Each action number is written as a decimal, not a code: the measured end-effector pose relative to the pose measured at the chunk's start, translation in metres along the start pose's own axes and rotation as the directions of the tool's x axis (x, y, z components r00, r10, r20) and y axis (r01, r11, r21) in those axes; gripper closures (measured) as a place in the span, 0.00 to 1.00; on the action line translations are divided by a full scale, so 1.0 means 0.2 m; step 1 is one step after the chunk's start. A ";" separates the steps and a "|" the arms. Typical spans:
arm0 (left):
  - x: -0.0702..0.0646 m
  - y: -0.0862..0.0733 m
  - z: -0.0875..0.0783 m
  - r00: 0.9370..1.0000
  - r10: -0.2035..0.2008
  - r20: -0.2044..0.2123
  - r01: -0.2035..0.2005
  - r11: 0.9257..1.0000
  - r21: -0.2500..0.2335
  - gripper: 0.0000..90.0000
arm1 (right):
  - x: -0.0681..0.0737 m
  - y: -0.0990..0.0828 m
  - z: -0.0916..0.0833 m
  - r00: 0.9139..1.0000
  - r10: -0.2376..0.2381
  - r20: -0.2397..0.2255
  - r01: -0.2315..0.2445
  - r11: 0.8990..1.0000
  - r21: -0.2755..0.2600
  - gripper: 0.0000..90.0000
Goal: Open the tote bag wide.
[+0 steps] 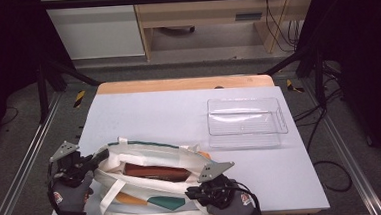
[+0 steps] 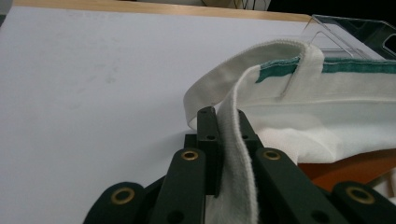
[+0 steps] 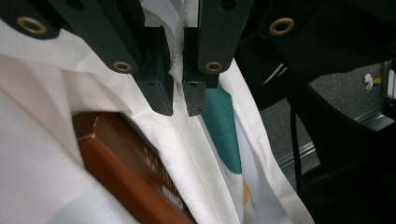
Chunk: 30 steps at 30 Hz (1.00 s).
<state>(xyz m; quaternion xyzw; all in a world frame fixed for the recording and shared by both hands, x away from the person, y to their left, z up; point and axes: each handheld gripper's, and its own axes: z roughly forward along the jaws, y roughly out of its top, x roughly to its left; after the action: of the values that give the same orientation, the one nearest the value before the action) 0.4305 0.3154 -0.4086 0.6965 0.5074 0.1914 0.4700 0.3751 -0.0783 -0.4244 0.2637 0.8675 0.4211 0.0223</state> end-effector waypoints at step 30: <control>-0.25 0.03 -0.15 0.986 0.158 0.048 -0.156 0.987 -0.043 0.81 | -0.09 0.14 0.00 0.965 -0.012 0.261 0.038 0.995 -0.094 0.69</control>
<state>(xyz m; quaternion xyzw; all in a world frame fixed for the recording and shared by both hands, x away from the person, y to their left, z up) 0.3914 0.2834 -0.3782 0.7298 0.4347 0.2196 0.4798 0.4041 -0.0723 -0.4069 0.3042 0.8388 0.4245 0.1542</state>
